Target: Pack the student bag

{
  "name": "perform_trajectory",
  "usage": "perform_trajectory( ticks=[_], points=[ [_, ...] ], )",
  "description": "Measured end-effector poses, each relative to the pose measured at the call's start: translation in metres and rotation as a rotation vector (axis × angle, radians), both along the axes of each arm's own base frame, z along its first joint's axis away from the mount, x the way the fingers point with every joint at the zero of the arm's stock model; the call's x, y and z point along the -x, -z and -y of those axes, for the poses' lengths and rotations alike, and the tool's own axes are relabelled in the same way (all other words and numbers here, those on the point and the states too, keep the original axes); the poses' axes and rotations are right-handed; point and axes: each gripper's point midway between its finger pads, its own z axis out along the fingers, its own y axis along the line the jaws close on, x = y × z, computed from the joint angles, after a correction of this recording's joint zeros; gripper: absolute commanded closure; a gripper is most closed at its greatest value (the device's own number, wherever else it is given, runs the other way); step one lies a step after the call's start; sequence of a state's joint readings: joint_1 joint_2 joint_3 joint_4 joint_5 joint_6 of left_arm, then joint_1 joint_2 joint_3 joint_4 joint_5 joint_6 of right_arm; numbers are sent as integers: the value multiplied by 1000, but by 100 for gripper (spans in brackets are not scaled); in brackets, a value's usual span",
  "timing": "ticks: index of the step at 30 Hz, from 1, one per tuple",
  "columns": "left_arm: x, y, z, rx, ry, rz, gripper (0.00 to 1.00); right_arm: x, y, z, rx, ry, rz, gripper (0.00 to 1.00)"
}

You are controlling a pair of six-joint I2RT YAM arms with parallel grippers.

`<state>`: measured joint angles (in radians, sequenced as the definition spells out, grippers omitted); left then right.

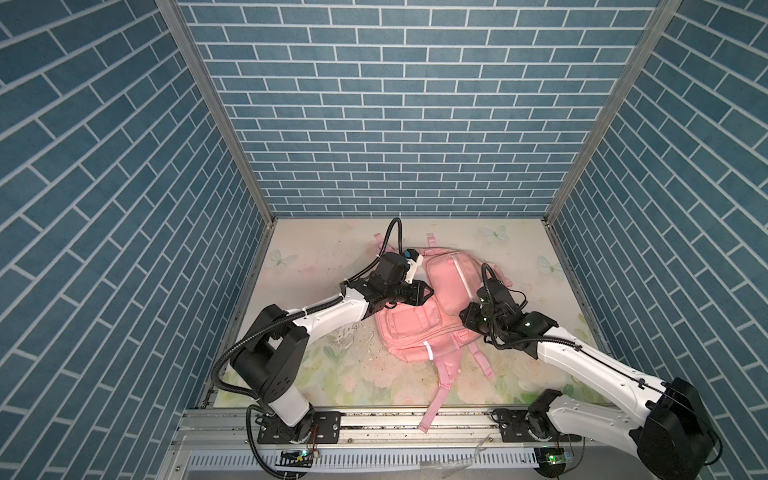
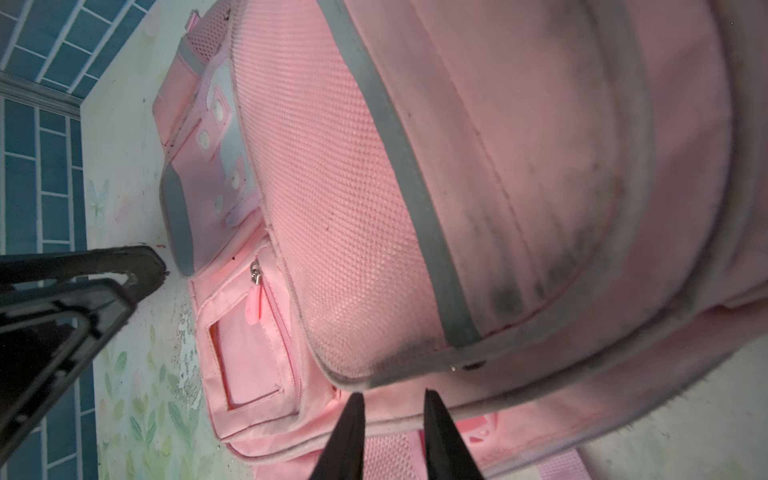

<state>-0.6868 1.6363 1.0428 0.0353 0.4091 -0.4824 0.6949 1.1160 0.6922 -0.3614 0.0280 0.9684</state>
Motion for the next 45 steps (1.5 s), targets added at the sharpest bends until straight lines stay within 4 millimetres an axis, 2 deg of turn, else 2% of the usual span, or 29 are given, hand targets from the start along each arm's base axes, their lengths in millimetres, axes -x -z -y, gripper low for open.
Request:
perform_trajectory(
  ticks=[5,13,20,23,29,36,41,45],
  points=[
    [0,0,0,1,0,0,56,4,11,2,28,-4,-42,74],
    [0,-1,1,6,1,-2,56,2,10,2,22,0,-35,62],
    [1,0,0,5,1,-3,55,-8,10,-1,6,17,-17,58],
    [2,3,0,2,1,-8,56,-12,12,-1,15,25,-21,58],
    [3,5,-1,-2,1,-12,56,-15,15,1,23,32,-31,64],
    [4,9,-1,-4,8,-22,55,-16,16,4,43,21,-23,50],
    [7,11,0,-8,31,-18,55,-21,7,3,19,-34,60,52],
    [8,13,-1,-25,51,-2,55,-22,3,14,6,-43,102,55]
  ],
)
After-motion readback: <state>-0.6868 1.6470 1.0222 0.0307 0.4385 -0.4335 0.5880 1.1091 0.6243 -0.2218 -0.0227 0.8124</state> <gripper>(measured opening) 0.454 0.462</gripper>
